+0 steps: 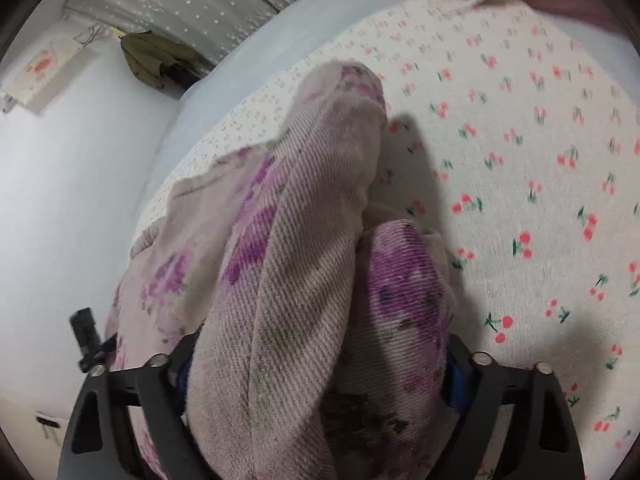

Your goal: Fold large clothes

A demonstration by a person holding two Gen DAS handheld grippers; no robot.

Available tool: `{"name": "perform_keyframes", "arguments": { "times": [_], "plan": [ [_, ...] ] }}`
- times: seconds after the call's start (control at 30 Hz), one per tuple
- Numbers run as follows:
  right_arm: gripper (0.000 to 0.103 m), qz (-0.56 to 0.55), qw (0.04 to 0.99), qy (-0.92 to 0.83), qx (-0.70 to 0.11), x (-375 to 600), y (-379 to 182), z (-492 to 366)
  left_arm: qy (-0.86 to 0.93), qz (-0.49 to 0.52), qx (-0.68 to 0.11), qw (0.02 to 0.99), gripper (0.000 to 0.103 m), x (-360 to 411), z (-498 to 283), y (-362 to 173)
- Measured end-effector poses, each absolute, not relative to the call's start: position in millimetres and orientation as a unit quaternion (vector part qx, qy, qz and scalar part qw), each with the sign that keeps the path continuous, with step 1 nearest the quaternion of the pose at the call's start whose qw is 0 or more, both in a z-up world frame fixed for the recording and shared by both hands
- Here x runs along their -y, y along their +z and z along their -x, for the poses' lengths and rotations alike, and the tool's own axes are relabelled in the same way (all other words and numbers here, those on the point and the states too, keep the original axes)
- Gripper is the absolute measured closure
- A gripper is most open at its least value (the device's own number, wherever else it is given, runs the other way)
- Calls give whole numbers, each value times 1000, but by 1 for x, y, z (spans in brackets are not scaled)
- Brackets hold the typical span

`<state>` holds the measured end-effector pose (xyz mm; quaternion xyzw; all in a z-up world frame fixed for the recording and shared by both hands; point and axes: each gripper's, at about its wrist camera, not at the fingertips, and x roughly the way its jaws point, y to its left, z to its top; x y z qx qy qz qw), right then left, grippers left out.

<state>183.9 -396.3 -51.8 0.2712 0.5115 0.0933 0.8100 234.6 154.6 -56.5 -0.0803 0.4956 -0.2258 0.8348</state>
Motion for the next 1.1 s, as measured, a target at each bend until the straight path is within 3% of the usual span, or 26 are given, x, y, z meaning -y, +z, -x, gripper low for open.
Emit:
{"name": "perform_keyframes", "arguments": {
  "times": [0.3, 0.53, 0.7, 0.83, 0.97, 1.1],
  "plan": [
    [28, -227, 844, 124, -470, 333, 24, -204, -199, 19, -448, 872, 26, -186, -241, 16],
    [29, -206, 851, 221, -429, 202, 58, -265, -74, -4, -409, 909, 27, -328, -221, 73],
    [29, -198, 836, 302, -414, 77, 55, -319, 5, 15, -390, 921, 26, -440, -185, 84],
    [29, -179, 820, 339, -424, -5, 31, -349, 49, 43, -391, 918, 25, -515, -158, 52],
    [28, -148, 800, 345, -468, -70, -16, -367, 63, 96, -433, 894, 25, -555, -146, -25],
    [28, -108, 800, 305, -505, -79, -53, -378, 48, 186, -434, 880, 12, -574, -127, -92]
  ]
}}
